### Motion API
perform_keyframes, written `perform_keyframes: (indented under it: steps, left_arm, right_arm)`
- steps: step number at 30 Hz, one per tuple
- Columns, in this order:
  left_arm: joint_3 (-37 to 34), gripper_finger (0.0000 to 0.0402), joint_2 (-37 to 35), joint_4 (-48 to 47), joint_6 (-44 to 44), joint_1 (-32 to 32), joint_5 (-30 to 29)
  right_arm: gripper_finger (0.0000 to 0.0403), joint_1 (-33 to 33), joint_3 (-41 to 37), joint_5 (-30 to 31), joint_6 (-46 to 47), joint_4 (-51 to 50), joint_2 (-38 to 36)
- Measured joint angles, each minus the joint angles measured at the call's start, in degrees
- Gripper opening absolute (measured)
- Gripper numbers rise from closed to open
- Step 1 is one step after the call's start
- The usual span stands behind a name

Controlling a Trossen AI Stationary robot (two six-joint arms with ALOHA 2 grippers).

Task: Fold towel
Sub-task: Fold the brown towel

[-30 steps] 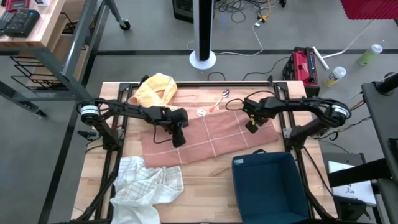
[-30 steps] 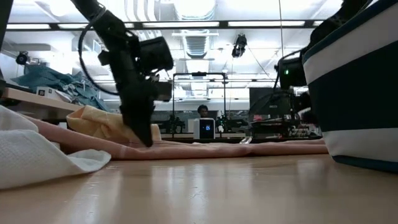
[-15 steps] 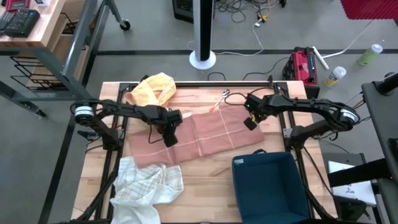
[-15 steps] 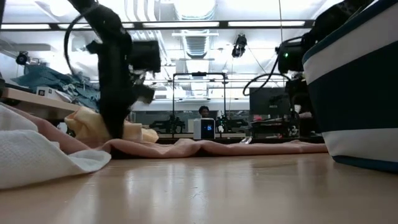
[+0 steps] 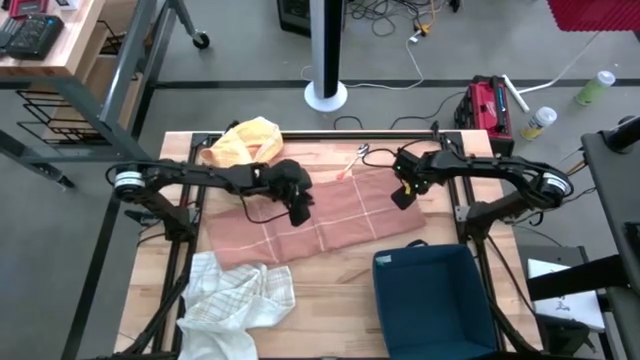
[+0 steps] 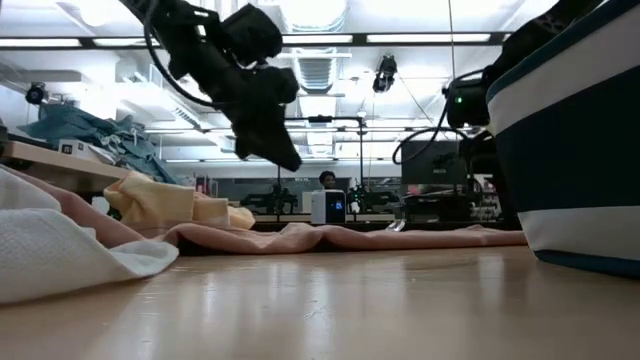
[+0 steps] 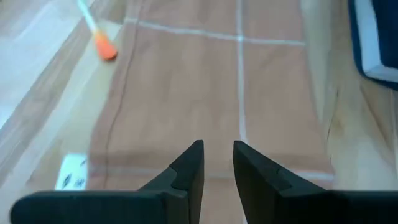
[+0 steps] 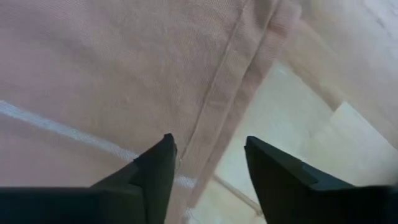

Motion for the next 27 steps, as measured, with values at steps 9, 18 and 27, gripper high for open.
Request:
perform_keyframes:
  steps: [9, 18, 27]
  left_arm:
    - [-0.1, 0.0077, 11.6, 3.4, 0.3, -0.2, 0.2]
    - [2.3, 0.0076, 16.0, 2.4, 0.6, -0.2, 1.0]
    - [2.5, 0.0076, 16.0, 3.9, 1.6, -0.3, 0.9]
  right_arm:
    - [0.0235, -0.4, -0.6, -2.2, -0.2, 3.5, 5.2]
    - [0.0219, -0.6, -1.1, -12.8, -0.9, 12.2, 6.8]
    - [0.0154, -0.6, -2.4, -17.9, -1.3, 24.0, 8.0]
